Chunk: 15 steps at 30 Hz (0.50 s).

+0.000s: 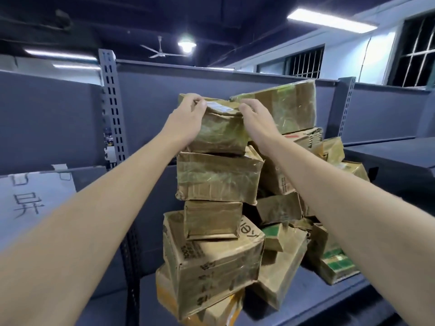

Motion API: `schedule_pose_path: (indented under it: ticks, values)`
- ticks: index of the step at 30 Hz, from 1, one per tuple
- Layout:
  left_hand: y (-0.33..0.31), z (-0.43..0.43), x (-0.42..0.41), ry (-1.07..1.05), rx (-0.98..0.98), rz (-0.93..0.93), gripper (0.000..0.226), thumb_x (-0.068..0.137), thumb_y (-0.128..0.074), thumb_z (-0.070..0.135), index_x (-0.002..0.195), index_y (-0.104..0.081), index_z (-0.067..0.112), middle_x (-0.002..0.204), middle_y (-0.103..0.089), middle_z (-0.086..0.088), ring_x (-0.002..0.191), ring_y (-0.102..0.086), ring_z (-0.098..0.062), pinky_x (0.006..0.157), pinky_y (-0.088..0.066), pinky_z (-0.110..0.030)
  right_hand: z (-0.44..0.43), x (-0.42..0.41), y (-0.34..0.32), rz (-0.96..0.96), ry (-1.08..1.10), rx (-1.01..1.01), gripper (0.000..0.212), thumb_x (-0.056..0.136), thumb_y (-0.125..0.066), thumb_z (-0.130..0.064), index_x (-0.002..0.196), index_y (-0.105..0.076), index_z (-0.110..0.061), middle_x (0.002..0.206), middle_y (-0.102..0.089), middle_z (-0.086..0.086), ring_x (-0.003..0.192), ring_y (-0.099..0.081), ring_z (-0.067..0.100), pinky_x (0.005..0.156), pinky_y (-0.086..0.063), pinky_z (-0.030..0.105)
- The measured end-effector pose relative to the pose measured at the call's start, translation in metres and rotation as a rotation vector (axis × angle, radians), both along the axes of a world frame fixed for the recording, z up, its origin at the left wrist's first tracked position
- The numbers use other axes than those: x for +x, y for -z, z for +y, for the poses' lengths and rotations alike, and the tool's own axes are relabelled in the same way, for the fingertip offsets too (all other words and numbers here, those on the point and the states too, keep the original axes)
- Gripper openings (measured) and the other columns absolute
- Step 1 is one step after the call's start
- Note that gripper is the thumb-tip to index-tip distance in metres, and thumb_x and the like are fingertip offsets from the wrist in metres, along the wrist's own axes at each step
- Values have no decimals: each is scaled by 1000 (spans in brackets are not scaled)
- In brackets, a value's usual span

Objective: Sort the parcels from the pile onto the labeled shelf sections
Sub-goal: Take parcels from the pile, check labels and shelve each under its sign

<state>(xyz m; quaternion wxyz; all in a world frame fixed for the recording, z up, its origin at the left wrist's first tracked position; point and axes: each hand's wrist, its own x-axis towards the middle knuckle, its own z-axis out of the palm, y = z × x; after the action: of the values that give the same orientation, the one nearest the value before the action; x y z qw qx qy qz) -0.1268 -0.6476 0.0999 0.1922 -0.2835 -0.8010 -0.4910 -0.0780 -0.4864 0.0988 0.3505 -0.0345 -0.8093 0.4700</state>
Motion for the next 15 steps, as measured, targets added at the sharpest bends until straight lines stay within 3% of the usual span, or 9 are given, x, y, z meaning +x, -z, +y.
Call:
schedule_pose_path:
  ticks: [4, 10, 15]
  values:
    - [-4, 8, 3, -51, -17, 6, 32, 101, -28, 39, 122, -46, 21, 112, -55, 1, 98, -52, -17, 80, -36, -31, 2, -9, 0, 13, -20, -49, 36, 100, -36, -28, 131, -53, -19, 132, -52, -7, 106, -45, 10, 84, -32, 25]
    - [-5, 7, 0, -84, -4, 14, 30, 100, -28, 40, 115, -48, 23, 110, -57, 2, 101, -55, -17, 92, -44, -38, 6, -13, -2, 42, -59, -46, 37, 99, -40, -32, 129, -56, -18, 128, -55, -7, 107, -49, 11, 85, -36, 27]
    - [-11, 3, 3, -118, -6, 44, 29, 100, -29, 39, 114, -48, 23, 105, -56, 6, 101, -54, -16, 91, -43, -36, 3, -12, -4, 60, -75, -54, 34, 99, -41, -33, 123, -59, -17, 110, -56, -8, 101, -51, 12, 83, -36, 26]
